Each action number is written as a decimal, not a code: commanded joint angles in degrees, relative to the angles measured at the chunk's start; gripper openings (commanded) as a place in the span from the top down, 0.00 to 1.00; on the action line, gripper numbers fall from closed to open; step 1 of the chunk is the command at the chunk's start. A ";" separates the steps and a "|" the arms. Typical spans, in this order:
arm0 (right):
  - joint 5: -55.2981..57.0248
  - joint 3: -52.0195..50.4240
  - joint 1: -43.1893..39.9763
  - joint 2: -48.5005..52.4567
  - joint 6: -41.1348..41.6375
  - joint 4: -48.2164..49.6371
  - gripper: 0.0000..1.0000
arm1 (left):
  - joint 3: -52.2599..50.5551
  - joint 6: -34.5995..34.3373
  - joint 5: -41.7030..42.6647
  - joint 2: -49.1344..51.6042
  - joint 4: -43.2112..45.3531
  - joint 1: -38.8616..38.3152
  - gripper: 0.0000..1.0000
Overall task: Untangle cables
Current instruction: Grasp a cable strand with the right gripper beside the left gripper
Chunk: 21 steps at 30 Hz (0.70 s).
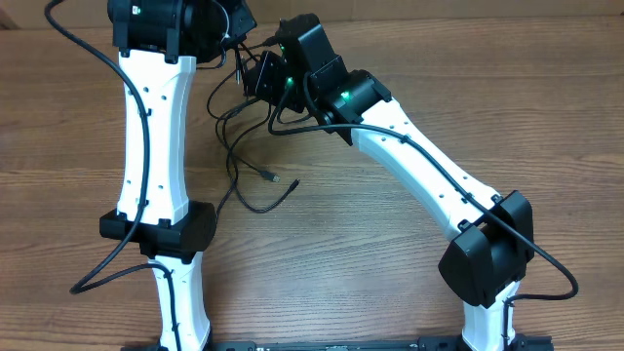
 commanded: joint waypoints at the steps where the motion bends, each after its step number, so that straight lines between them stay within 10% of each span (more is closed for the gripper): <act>1: 0.39 0.15 -1.20 -1.49 -2.19 -2.49 0.96 | 1.11 5.14 -5.99 -1.84 -0.39 0.20 0.96; 21: 3.04 0.15 -39.60 -14.97 -23.43 -27.82 0.96 | 1.11 11.45 -0.22 -19.08 -5.75 20.06 0.96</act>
